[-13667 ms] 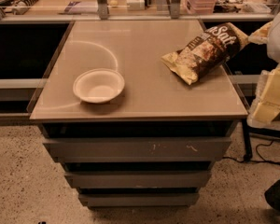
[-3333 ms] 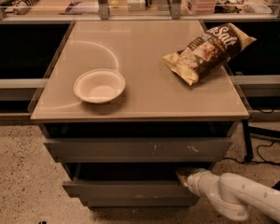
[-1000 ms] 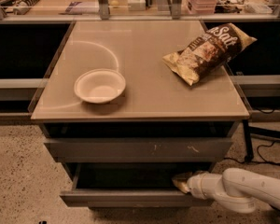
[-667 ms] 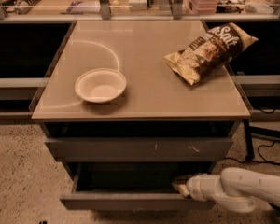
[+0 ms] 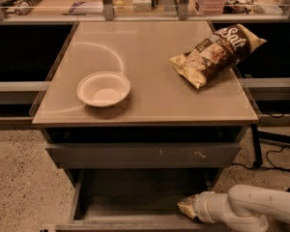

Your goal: Open middle drawer

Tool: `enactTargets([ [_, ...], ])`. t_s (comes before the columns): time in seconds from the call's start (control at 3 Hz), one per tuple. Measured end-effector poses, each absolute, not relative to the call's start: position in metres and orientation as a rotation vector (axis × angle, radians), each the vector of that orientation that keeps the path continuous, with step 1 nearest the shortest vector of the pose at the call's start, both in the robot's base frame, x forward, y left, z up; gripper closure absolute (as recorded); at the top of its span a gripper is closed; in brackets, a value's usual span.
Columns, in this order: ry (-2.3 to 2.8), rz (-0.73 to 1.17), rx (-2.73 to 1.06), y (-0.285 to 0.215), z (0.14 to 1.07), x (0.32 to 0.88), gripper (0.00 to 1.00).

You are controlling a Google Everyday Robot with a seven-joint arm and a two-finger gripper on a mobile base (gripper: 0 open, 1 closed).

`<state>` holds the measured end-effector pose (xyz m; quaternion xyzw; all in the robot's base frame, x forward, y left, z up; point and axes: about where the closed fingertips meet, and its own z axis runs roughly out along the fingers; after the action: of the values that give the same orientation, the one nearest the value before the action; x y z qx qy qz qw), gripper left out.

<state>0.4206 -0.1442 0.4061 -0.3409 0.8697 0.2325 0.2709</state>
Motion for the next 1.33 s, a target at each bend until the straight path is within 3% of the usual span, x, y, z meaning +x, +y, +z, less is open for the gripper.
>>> enactTargets([
  [0.33,2.346,0.634,-0.893,-0.136,0.404,0.384,1.00],
  [1.0,2.304,0.590,-0.834,-0.132,0.408,0.372,1.00],
  [1.33,2.202,0.468,-0.819,-0.126,0.401,0.372,1.00],
])
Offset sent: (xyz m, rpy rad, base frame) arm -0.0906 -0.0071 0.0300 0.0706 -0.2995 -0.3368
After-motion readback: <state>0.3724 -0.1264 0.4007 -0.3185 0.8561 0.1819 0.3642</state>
